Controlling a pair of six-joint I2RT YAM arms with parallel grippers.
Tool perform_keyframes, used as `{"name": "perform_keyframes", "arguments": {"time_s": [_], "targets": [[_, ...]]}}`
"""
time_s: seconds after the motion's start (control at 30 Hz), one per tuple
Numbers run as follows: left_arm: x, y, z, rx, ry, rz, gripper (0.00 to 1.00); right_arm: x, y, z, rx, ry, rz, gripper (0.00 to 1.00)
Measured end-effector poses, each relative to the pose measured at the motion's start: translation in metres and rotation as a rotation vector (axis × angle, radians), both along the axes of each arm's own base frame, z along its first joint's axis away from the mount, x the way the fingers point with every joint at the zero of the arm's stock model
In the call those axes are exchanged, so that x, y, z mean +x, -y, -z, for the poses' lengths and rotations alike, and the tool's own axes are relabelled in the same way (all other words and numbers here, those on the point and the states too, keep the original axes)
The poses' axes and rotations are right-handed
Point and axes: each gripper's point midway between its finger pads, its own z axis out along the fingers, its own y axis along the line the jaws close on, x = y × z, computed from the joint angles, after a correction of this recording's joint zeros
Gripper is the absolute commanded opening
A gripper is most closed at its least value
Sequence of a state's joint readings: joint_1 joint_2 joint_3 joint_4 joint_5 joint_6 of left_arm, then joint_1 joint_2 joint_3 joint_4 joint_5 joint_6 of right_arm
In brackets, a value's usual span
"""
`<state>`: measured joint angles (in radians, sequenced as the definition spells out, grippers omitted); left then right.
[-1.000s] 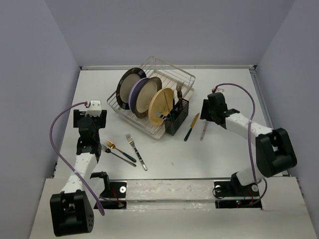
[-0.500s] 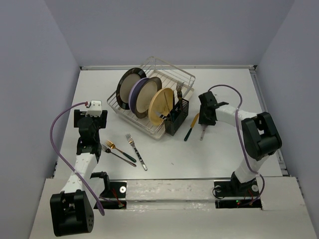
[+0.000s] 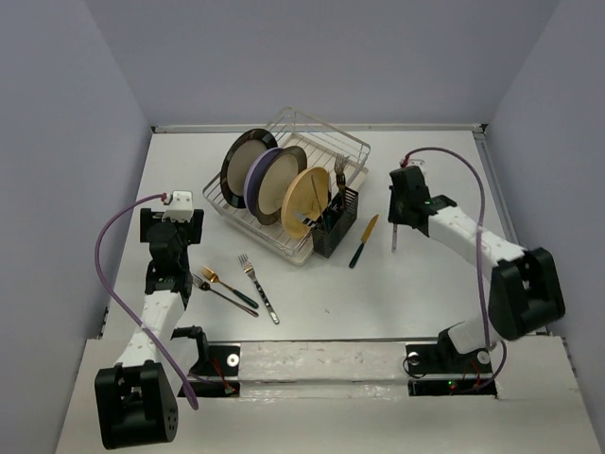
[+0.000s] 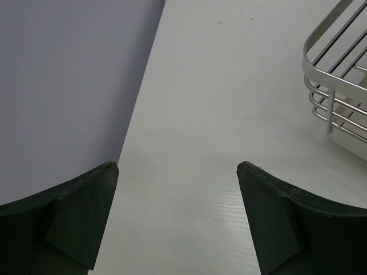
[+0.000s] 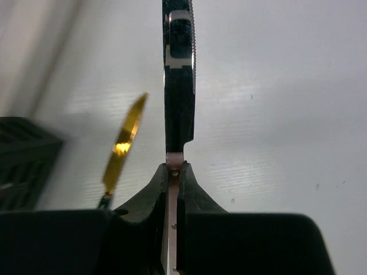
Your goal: Sort the eating utensils into containers
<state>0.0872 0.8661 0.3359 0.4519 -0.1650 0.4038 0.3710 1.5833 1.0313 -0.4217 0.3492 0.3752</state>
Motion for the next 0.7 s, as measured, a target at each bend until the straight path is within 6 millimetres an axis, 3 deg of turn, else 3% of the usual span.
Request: {"name": "perform_keyframes", "arguments": {"time_s": [0.1,0.13,0.17,0.2,0.23,0.33,0.4,0.47,0.5,0.6,0.7], "targets": [[0.000,0.000,0.000,0.000,-0.001,-0.001,0.99,0.010,-0.012,-0.091,0.072,0.304,-0.088,0.00],[0.000,0.000,0.000,0.000,0.000,0.000,0.99,0.010,-0.023,-0.135,0.107,0.465,-0.147,0.00],[0.000,0.000,0.000,0.000,-0.001,-0.001,0.99,0.008,-0.034,-0.167,0.136,0.593,-0.200,0.00],[0.000,0.000,0.000,0.001,-0.001,-0.003,0.99,0.000,-0.049,-0.208,0.168,0.761,-0.275,0.00],[0.000,-0.001,0.000,0.001,-0.002,-0.004,0.99,-0.012,-0.067,-0.237,0.193,0.892,-0.363,0.00],[-0.001,-0.002,0.000,0.002,-0.003,-0.010,0.99,-0.050,-0.120,-0.295,0.272,1.187,-0.625,0.00],[-0.001,-0.003,0.001,0.004,-0.005,-0.016,0.99,-0.061,-0.149,-0.304,0.292,1.281,-0.755,0.00],[-0.002,-0.003,0.001,0.005,-0.007,-0.019,0.99,-0.059,-0.166,-0.302,0.290,1.320,-0.823,0.00],[-0.002,-0.004,0.001,0.007,-0.007,-0.021,0.99,-0.052,-0.180,-0.287,0.281,1.299,-0.866,0.00],[-0.002,-0.005,0.001,0.011,-0.010,-0.026,0.99,-0.045,-0.197,-0.244,0.273,1.226,-0.933,0.00],[-0.002,-0.005,0.002,0.012,-0.011,-0.026,0.99,-0.048,-0.203,-0.218,0.285,1.182,-0.973,0.00]]}}
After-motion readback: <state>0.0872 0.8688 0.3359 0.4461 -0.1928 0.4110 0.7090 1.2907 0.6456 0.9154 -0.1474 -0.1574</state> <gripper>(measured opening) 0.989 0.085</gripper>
